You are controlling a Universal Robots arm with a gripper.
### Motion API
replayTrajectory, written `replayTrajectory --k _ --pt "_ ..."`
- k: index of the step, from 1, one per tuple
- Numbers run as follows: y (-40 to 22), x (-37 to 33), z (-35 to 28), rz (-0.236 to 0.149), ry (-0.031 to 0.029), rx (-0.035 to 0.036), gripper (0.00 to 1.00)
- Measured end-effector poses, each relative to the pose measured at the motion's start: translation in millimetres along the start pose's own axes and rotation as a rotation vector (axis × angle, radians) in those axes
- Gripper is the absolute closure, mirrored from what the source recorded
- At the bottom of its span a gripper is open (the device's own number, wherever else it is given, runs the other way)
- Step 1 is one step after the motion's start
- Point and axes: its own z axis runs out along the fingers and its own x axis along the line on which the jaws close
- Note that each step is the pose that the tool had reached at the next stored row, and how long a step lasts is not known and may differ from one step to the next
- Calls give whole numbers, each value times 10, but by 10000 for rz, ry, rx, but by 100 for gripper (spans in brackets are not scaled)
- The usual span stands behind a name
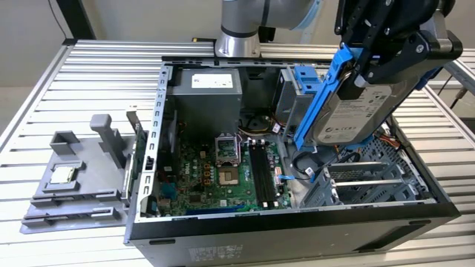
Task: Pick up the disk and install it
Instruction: 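Pick up the disk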
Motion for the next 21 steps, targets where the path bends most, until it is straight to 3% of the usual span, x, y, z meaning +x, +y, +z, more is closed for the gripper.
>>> replayTrajectory --k 6,19,21 --pt "-3 14 -1 14 1 -8 100" --pt "-40 229 -13 201 -4 -27 100" --pt "-48 265 -15 219 -5 -59 100"
